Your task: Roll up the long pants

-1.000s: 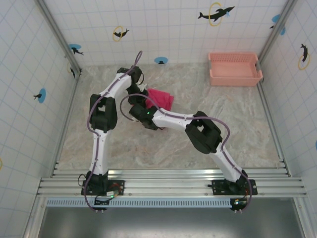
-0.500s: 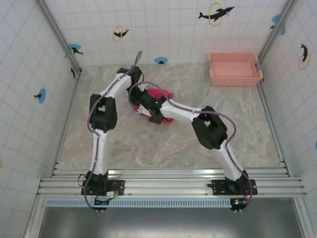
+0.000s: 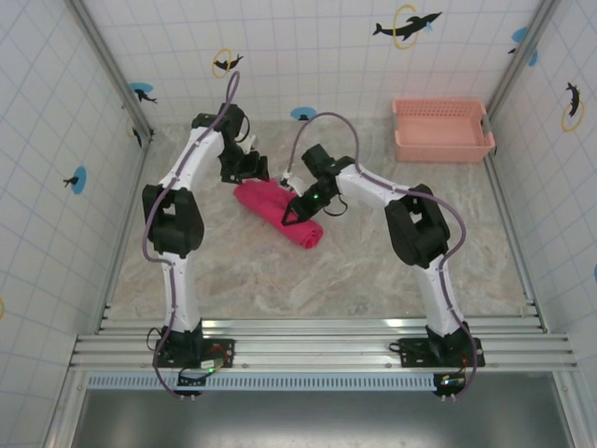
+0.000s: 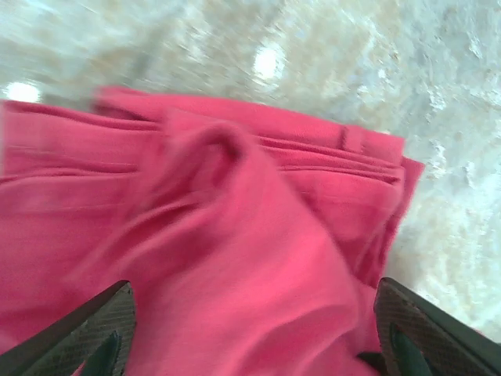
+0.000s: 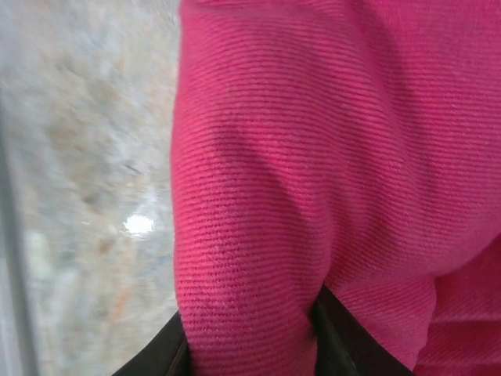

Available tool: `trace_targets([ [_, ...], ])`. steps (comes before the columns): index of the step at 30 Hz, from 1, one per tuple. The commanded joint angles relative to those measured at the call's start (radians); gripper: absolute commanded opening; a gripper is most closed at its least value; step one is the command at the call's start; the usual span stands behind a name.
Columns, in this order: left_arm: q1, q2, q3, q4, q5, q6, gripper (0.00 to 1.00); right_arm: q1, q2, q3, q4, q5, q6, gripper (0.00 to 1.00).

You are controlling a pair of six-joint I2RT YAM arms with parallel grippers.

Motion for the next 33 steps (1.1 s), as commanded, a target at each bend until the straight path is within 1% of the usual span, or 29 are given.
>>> trace_targets([
  [1, 0.006, -0.078, -0.033, -0.022, -0.088, 0.02, 0.91, -0.071, 0.04, -0.031, 0.064, -0.154, 0.291, 0.16],
  [3, 0.006, -0.096, -0.05, -0.032, -0.099, 0.02, 0.91, -0.094, 0.065, -0.043, 0.111, -0.165, 0.366, 0.16],
  [5, 0.006, -0.117, -0.088, -0.022, -0.099, 0.025, 0.91, -0.11, 0.071, -0.07, 0.214, -0.204, 0.461, 0.16],
  [8, 0.006, -0.142, -0.158, 0.009, -0.08, 0.02, 0.92, -0.124, 0.132, -0.096, 0.365, -0.265, 0.609, 0.16],
  [10, 0.006, -0.139, -0.187, 0.016, -0.06, -0.003, 0.93, -0.129, 0.155, -0.102, 0.369, -0.262, 0.621, 0.16],
  [11, 0.004, -0.137, -0.204, 0.028, -0.038, -0.013, 0.97, -0.131, 0.164, -0.109, 0.382, -0.267, 0.628, 0.16],
  [12, 0.005, -0.137, -0.225, 0.048, -0.014, -0.031, 0.97, -0.134, 0.173, -0.118, 0.379, -0.254, 0.633, 0.16],
  [14, 0.005, -0.137, -0.278, 0.106, 0.051, -0.075, 0.97, -0.14, 0.184, -0.149, 0.443, -0.259, 0.672, 0.16],
  [17, 0.005, -0.144, -0.365, 0.215, 0.107, -0.175, 0.97, -0.148, 0.194, -0.175, 0.475, -0.254, 0.684, 0.16],
  [19, 0.003, -0.143, -0.417, 0.295, 0.123, -0.235, 0.97, -0.151, 0.2, -0.182, 0.473, -0.257, 0.681, 0.16],
  [22, 0.005, -0.132, -0.467, 0.434, 0.19, -0.315, 0.98, -0.152, 0.21, -0.192, 0.474, -0.268, 0.672, 0.16],
  [26, 0.004, -0.136, -0.497, 0.626, 0.276, -0.41, 0.97, -0.156, 0.218, -0.198, 0.465, -0.277, 0.66, 0.16],
  [29, 0.005, -0.129, -0.502, 0.737, 0.324, -0.461, 0.98, -0.162, 0.233, -0.193, 0.458, -0.283, 0.66, 0.16],
  [32, 0.002, -0.095, -0.487, 0.793, 0.362, -0.5, 0.97, -0.169, 0.249, -0.19, 0.458, -0.289, 0.665, 0.16],
  [33, 0.0, -0.078, -0.472, 0.787, 0.366, -0.508, 0.97, -0.172, 0.256, -0.188, 0.463, -0.29, 0.668, 0.16],
])
